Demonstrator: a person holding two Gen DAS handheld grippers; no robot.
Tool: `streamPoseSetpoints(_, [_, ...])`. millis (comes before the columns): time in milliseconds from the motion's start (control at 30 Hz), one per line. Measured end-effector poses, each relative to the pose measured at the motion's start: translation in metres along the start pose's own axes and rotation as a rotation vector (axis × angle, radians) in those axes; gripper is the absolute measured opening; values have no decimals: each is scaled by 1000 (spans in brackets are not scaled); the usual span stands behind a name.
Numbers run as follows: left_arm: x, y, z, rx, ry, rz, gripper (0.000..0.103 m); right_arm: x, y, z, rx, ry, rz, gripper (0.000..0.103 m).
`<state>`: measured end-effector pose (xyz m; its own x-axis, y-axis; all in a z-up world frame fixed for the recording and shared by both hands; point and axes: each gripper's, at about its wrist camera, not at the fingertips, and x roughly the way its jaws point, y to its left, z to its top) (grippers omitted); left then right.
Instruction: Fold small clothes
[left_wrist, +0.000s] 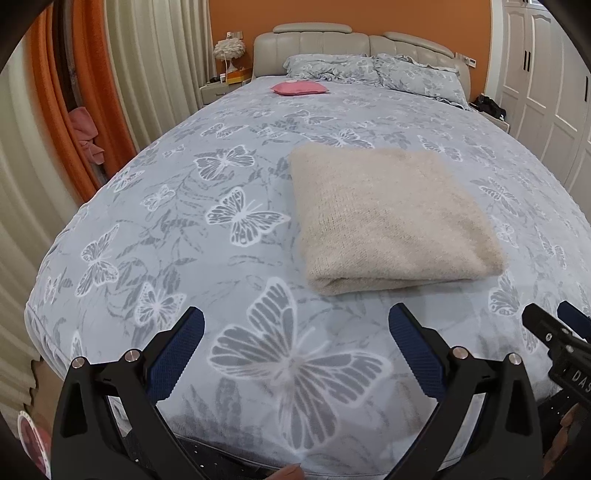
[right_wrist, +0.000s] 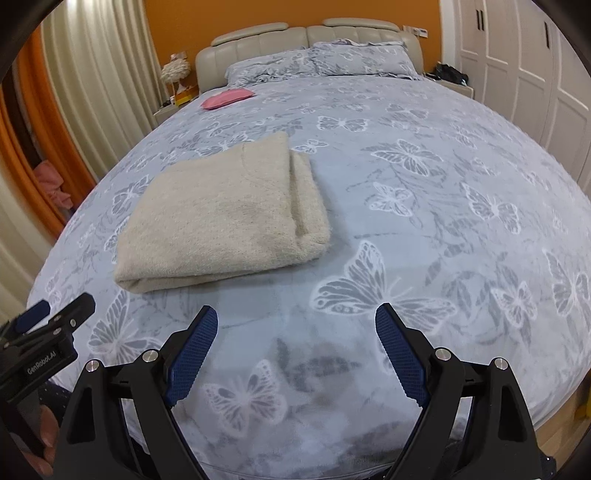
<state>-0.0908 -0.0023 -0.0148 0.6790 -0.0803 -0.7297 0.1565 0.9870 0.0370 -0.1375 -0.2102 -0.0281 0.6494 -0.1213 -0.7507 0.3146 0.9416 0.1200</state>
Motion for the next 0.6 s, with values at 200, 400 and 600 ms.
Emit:
streamPoseSetpoints(200, [-2,-1,-1,-1,-13,27,98,0,-2,-1,7,1,-4,85])
streamPoseSetpoints(400, [-8,-7,-4,28,-49,52,98,-3,5,-4,-21,-9,-13,85])
streamPoseSetpoints(600, [-15,-8,-7,26,-86,53,98,-4,4,-5,-13,-12,-15,85])
